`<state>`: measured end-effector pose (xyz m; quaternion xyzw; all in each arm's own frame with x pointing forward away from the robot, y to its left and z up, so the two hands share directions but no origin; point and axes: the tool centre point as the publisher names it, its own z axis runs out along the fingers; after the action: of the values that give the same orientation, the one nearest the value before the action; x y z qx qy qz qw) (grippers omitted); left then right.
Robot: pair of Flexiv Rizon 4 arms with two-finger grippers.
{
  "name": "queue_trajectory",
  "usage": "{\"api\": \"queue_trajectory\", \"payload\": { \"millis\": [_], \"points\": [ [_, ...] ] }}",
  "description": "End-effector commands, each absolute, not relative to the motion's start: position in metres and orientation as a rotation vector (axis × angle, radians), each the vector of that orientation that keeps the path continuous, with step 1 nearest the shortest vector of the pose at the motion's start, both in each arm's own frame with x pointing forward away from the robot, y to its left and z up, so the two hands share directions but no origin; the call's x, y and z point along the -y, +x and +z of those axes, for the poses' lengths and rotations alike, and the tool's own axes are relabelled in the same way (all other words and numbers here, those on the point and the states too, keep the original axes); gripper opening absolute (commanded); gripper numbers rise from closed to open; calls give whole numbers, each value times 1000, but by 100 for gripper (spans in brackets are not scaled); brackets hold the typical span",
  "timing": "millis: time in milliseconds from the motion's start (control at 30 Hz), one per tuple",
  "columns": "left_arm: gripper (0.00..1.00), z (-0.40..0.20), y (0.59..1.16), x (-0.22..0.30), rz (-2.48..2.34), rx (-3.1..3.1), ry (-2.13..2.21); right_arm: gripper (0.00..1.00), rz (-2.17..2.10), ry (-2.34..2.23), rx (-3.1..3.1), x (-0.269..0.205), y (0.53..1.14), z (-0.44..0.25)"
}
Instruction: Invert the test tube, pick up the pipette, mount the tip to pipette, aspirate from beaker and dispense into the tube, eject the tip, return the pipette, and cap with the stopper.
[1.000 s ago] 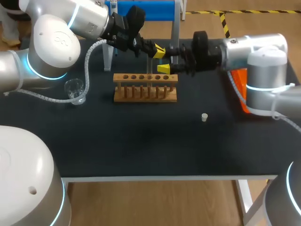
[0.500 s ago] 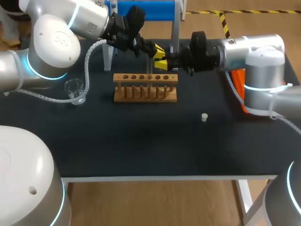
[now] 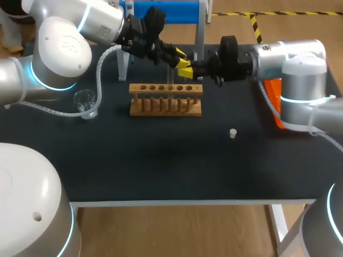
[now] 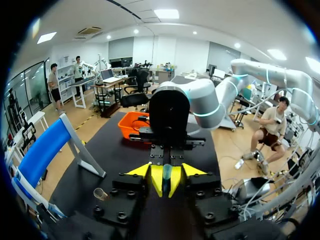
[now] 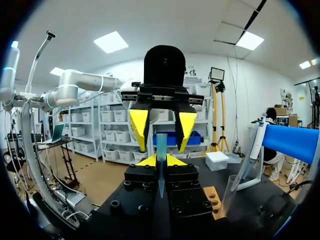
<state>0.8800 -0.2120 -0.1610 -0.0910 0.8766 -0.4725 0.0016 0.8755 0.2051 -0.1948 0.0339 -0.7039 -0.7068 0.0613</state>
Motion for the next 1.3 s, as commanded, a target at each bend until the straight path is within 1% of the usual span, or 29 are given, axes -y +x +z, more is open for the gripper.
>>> {"api": "queue_trajectory", "payload": {
  "millis": [33,633,1300],
  "points": [
    [100,-160,880,212,-1481,-2755,-285,0,-2142,102,2129,-186,870,-195],
    [100,-160,880,212,-1481,-2755,-285,0,-2147,93,2151,-83,847,-213],
    [100,-160,880,212,-1481,-2755,-285,0,-2147,93,2151,-83,847,-213]
  ]
}}
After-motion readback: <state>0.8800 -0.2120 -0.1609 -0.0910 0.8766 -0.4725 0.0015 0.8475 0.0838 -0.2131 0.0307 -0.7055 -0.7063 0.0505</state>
